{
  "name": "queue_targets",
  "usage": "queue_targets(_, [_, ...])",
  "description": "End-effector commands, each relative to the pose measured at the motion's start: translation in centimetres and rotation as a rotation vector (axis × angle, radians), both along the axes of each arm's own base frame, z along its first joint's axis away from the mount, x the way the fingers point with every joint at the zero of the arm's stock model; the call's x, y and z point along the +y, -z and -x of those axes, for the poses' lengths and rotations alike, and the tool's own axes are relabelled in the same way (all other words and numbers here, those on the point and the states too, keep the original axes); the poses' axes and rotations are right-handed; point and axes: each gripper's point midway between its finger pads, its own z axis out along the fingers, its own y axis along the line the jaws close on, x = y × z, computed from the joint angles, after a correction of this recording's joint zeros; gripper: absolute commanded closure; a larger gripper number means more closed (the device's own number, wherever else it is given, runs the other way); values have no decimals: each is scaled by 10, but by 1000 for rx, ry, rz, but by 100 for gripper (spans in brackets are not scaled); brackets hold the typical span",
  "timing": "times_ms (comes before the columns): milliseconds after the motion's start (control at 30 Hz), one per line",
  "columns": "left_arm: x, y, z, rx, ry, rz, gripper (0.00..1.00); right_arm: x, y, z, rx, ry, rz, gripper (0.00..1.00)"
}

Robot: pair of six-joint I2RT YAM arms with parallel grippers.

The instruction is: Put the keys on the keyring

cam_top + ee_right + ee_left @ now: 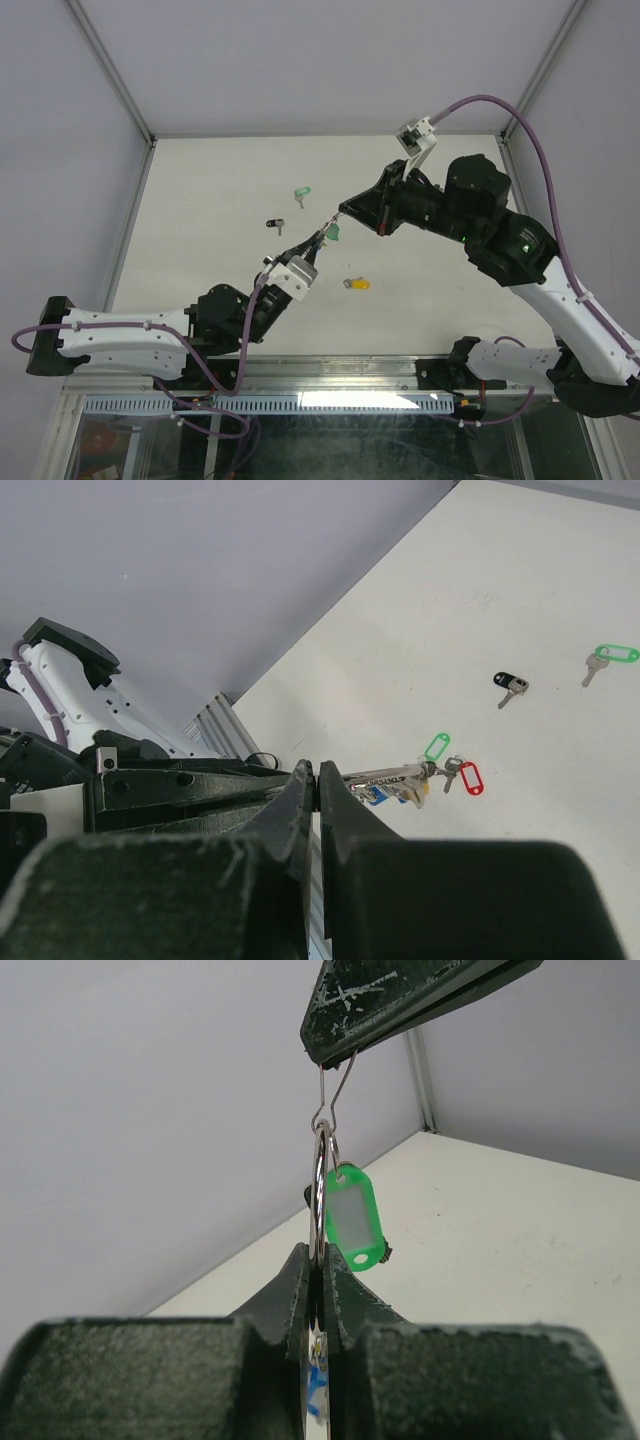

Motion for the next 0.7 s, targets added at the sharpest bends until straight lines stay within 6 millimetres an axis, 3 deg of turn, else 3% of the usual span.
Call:
queue_targets(0, [10,-11,-3,-2,-23,60,100,-6,-46,12,-105,-26,-131,100])
queue_targets(333, [1,-6,0,11,8,83,100,12,-51,39,-138,-235,-145,99])
queue_targets(533, [-3,-7,0,2,16,112,100,28,-43,69,-89,-460,-150,71])
queue_targets(667, [-1,-10,2,-3,30,145,100,18,-39,58,-153,-374,-117,61])
